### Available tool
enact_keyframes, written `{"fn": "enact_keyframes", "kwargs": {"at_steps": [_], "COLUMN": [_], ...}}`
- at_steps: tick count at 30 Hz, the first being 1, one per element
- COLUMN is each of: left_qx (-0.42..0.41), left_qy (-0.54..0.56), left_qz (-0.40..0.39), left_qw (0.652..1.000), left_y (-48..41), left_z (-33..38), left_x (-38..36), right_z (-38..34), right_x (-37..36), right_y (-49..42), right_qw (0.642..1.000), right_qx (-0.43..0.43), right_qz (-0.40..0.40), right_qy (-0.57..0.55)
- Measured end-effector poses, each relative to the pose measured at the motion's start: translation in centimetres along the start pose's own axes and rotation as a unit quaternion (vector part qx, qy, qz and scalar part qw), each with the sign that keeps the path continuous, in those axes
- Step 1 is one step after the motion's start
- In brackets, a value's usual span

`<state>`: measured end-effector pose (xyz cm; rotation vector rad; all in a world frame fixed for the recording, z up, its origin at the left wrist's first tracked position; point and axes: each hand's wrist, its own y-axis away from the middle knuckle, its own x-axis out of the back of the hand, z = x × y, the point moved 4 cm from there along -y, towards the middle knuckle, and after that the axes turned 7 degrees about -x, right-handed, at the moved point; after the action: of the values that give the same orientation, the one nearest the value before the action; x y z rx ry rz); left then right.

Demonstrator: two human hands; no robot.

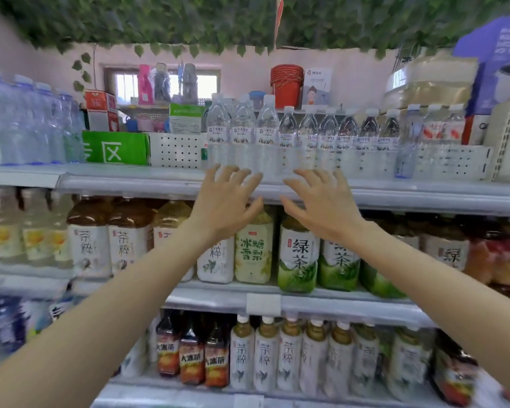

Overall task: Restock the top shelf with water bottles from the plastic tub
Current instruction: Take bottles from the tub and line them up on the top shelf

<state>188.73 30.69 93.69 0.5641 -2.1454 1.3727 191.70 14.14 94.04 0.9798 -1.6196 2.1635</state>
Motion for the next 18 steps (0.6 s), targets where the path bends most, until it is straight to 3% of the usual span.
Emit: {"fn": "enact_keyframes", "kwargs": {"at_steps": [8,18], "left_qx": [-0.04,-0.063], "left_qy": [0.004,0.108], "left_qz": [0.004,-0.1], "left_qw": [0.999,0.987], "left_y": [5.4,15.4], "left_z": [3.5,8.9], "left_x": [-1.3,-8.8], "right_z": [-1.0,-4.5], "right_x": [-1.6,-9.0], "right_y": [7.1,19.1], "right_qw": [0.999,0.991], "right_qx": [-0.013,-0.038], "right_qz": [-0.018,-0.125], "right_qy": [0.024,0.003]}}
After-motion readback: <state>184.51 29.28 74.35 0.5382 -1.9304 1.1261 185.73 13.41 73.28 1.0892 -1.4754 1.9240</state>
